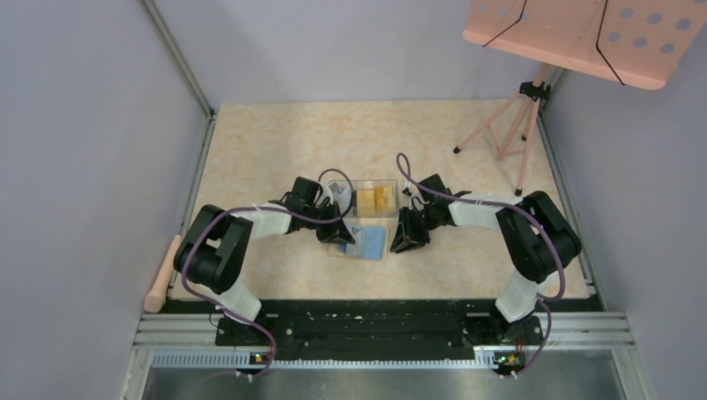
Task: Put the credit cards into the card holder
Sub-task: Insert the credit card into the card holder.
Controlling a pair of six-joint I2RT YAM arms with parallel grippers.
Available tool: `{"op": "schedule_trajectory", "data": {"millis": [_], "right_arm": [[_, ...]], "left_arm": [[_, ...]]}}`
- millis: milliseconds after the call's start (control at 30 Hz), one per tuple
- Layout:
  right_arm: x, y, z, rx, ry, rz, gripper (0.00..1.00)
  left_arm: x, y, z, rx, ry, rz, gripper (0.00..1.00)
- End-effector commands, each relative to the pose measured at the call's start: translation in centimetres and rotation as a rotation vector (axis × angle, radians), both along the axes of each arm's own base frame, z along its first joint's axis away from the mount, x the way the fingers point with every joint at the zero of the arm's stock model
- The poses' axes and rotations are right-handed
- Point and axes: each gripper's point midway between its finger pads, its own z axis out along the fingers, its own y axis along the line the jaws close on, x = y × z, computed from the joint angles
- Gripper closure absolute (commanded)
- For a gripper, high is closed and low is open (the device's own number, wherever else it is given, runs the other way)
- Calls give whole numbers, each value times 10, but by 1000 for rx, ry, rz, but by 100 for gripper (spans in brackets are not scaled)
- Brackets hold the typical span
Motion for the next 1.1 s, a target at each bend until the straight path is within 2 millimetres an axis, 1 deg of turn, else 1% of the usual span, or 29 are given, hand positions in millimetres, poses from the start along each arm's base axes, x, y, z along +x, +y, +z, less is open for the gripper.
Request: {"op": "schedule_trajectory", "data": {"millis": [0, 133, 300, 400, 500, 600, 733, 900, 1067], "right_arm": [[2, 3, -2, 15, -10, 20, 75], [1, 3, -1, 16, -9, 20, 75], [0, 4, -2, 19, -3, 25, 75], [-1, 4, -3, 18, -1, 26, 75], [-1, 4, -3, 17, 0, 28, 76], [-1, 4, -4, 14, 4, 27, 76], [-2, 4, -5, 13, 8, 28, 77], [-3, 4, -6, 11, 9, 32, 78], [-4, 3, -7, 10, 17, 35, 79]], "left_arm": [[6, -9, -1, 3, -33, -37, 100], [8, -16, 2, -6, -46, -49, 100], [8, -23, 0, -13, -33, -78, 100], [6, -22, -1, 8, -31, -106, 100], [5, -17, 0, 49, -37, -133, 100], [6, -16, 5, 58, -69, -155, 100], [10, -20, 12, 37, -96, -187, 100], [14, -22, 9, 48, -87, -221, 100], [20, -25, 6, 50, -68, -218, 100]]}}
